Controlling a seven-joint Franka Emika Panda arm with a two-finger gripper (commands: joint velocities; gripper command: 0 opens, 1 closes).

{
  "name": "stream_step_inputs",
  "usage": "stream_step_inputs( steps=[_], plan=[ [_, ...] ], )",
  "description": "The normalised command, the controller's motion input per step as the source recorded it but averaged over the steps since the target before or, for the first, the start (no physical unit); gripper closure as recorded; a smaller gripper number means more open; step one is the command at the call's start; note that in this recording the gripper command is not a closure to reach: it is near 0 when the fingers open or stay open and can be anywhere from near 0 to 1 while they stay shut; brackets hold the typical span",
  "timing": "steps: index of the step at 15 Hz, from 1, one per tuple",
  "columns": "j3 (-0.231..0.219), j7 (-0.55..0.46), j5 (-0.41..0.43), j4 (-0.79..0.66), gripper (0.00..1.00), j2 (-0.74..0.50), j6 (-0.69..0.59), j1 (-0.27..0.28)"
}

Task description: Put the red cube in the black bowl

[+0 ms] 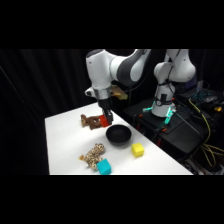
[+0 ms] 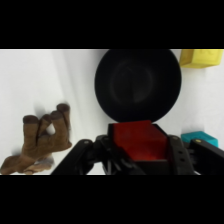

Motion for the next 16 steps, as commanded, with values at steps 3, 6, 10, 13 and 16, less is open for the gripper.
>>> stream_step_inputs(
  steps=[3,6,10,13,16],
  plan=[
    [0.07,0.04,0.168,-0.46,1.0,-0.36,0.2,0.011],
    [0.037,-0.11,0.241,-0.3,1.0,-0.09,0.29,-0.022],
    [0.02,-0.22,0.223,-0.1,1.0,0.13,0.36,-0.049],
    [0.012,-0.24,0.189,0.03,1.0,0.2,0.28,-0.07],
    [0.014,-0.16,0.161,0.08,0.0,0.14,0.11,-0.05]
  ],
)
